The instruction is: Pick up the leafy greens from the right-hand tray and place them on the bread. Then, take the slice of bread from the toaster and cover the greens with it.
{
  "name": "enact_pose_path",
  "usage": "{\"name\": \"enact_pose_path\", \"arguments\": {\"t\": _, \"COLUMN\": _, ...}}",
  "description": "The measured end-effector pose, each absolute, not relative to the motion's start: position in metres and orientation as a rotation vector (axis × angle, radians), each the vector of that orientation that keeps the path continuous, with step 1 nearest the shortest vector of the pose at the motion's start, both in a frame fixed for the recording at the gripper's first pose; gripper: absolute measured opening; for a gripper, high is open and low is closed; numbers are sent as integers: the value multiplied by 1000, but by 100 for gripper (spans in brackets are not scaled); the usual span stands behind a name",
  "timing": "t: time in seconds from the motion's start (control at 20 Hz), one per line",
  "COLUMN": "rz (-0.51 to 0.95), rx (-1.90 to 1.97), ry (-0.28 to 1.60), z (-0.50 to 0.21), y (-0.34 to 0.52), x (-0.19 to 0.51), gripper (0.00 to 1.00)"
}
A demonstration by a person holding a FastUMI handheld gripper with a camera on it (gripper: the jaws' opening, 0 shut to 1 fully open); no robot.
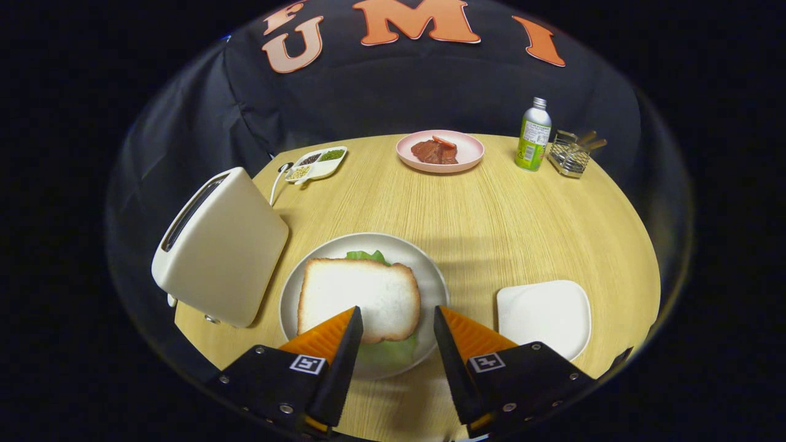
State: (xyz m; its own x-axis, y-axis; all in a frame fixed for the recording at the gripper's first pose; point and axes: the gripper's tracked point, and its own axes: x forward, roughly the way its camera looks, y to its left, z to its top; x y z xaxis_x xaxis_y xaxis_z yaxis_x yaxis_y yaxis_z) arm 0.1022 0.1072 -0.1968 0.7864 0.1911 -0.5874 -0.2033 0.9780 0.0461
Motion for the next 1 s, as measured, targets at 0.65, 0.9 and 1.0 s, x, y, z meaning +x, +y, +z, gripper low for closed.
{"name": "enact_pose_path", "arguments": {"t": 0.65, "rz": 85, "rx": -29, "ry": 374, "z": -62, "y": 10, "x": 84, "gripper": 98}}
{"name": "enact_pose_path", "arguments": {"t": 0.9, "rz": 24, "rx": -46, "ry": 206, "z": 11, "y": -34, "x": 57, "gripper": 98}}
{"name": "enact_pose_path", "arguments": {"t": 1.0, "rz": 11, "rx": -35, "ry": 159, "z": 30, "y": -47, "x": 46, "gripper": 98}}
